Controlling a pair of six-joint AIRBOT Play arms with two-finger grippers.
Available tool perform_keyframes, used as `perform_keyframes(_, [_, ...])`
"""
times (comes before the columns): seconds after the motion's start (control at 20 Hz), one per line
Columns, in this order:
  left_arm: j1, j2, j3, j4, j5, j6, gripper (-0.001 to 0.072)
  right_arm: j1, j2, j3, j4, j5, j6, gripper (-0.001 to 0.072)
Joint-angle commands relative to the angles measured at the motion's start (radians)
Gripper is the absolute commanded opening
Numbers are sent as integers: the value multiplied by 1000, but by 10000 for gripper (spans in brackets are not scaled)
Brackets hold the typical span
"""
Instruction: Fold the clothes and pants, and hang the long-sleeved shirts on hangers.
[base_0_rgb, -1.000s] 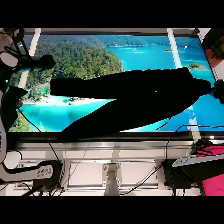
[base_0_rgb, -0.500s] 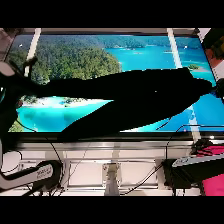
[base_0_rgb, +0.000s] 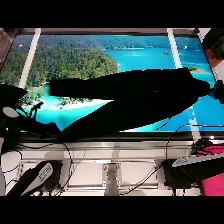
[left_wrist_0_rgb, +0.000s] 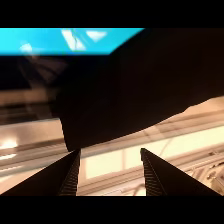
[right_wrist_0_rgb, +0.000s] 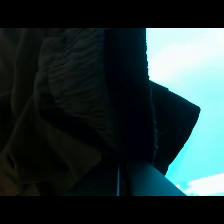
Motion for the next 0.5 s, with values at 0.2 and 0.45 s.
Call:
perform_keyframes(0.2, [7,18,-101,50,114,-1,397,1,-1,1,13,10,-19,15])
perform_keyframes(0.45, [3,18,-102,98,119,-1,397,1,-1,1,14,10,-20,15])
